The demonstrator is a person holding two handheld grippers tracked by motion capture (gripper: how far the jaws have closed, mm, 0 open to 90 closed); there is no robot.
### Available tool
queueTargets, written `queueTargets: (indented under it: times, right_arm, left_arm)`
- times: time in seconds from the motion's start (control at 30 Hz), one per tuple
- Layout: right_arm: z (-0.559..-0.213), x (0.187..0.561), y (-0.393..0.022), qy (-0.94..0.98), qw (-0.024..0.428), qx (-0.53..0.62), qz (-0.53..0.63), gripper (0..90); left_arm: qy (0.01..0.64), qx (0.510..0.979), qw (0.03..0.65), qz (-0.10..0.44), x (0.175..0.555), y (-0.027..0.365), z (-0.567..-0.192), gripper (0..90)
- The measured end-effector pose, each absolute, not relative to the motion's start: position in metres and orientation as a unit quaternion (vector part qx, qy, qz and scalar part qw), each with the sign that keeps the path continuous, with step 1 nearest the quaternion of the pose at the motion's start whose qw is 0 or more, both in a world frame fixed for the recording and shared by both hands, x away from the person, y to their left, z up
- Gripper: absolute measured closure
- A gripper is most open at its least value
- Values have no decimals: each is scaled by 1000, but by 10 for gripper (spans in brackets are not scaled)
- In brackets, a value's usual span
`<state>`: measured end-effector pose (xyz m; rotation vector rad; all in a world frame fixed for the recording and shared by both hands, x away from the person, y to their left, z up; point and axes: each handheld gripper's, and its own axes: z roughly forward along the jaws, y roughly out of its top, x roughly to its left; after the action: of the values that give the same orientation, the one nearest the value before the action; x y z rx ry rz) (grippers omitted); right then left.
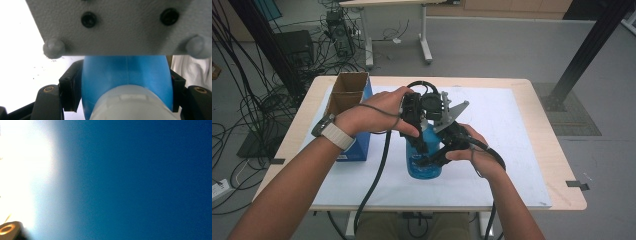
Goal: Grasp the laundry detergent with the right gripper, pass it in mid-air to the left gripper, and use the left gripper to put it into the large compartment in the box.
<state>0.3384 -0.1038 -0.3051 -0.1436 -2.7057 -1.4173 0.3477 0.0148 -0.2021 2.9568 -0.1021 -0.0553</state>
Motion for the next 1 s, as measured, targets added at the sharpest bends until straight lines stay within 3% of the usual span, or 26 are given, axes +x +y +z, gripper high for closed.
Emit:
queueTargets:
  times: [0.17,1.0]
  right_arm:
    - [-305,338,-104,-884,39,-48,-462,437]
    - [-306,339,-105,-885,35,-46,-462,437]
  left_arm:
    - [-39,995,94,-22,347,15,-202,378]
    - [-34,995,97,-19,346,15,-203,381]
